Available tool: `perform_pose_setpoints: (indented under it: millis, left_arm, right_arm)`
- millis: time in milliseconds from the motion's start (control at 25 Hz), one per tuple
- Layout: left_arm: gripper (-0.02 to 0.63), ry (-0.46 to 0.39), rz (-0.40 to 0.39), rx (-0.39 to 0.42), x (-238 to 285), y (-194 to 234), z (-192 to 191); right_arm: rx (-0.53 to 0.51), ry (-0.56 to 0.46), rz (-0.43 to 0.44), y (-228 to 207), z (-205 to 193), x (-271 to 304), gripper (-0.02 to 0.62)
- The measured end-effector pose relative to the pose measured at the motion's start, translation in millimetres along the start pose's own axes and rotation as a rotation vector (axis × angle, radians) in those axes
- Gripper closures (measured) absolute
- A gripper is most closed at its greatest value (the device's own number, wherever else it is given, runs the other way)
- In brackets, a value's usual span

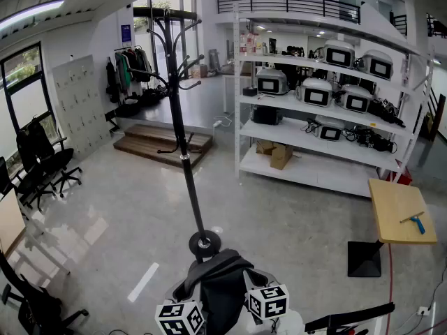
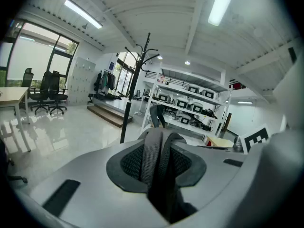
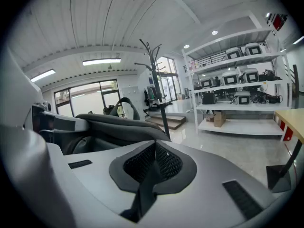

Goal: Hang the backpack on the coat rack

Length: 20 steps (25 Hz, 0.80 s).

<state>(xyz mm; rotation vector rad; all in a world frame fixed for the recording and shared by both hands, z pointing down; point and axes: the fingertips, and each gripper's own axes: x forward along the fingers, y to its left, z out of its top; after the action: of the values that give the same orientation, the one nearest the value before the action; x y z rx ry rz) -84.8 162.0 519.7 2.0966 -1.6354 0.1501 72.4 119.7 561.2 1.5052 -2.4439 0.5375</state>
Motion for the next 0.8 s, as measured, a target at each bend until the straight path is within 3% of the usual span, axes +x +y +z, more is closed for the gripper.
perform_pose_setpoints:
  millis: [800]
  left_arm:
    - [0.514,0.029,0.013,0.014,41.6,19.3,11.5]
  right_arm:
    - [0.002,-0.009,0.009,-10.7,18.5,39.6,0.581]
